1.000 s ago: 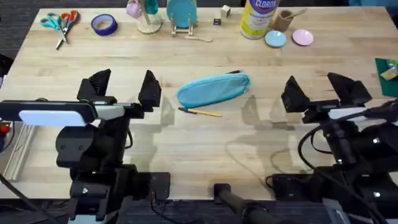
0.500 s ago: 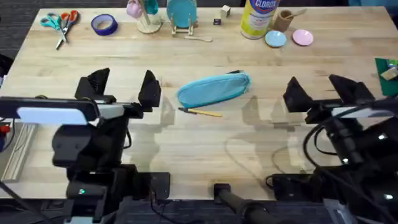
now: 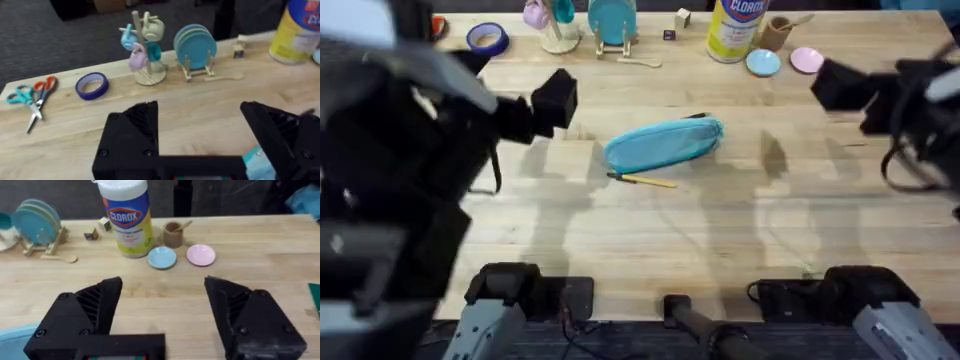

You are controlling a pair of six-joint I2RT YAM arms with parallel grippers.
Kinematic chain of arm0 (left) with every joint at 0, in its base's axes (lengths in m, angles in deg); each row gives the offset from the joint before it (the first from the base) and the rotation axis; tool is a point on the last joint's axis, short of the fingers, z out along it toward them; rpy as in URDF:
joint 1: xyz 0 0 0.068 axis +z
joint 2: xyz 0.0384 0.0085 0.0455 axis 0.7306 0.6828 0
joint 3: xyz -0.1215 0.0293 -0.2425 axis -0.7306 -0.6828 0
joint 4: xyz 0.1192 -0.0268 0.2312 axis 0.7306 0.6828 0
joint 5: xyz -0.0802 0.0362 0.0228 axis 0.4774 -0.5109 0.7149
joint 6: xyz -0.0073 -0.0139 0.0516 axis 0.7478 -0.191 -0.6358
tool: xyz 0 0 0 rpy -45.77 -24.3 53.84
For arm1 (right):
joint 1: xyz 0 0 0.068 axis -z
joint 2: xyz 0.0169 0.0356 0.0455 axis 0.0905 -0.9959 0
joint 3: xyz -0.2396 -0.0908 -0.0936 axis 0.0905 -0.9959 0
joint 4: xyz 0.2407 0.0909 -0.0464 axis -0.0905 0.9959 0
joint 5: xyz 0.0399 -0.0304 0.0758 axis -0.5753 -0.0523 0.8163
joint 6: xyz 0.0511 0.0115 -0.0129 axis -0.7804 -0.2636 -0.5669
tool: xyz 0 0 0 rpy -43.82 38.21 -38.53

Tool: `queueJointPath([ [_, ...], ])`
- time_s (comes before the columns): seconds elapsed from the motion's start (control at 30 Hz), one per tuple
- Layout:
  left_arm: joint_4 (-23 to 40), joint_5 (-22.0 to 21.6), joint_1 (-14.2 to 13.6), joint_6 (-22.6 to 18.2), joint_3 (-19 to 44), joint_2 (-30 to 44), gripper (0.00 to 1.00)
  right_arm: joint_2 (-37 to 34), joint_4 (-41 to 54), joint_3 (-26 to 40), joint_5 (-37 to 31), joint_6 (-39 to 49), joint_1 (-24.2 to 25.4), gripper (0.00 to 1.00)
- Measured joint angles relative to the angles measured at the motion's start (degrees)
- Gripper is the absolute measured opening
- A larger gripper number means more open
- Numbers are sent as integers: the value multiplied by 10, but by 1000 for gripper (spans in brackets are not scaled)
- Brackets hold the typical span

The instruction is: Unzip the bag, pick up the pens from the table one at a time and place them inside, then zip the bag closed.

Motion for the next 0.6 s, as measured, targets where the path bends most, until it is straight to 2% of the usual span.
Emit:
queueJointPath([
  [0.17,57,82,0,-85,86,98,991,-118,39,103,35,0,0,996],
  [0.3,86,182,0,-166,132,143,991,-188,71,167,64,-1,0,996],
  [0.47,126,273,0,-258,145,155,991,-230,76,195,81,-1,0,996],
  [0.6,171,313,0,-293,145,155,990,-232,78,195,86,6,0,996],
])
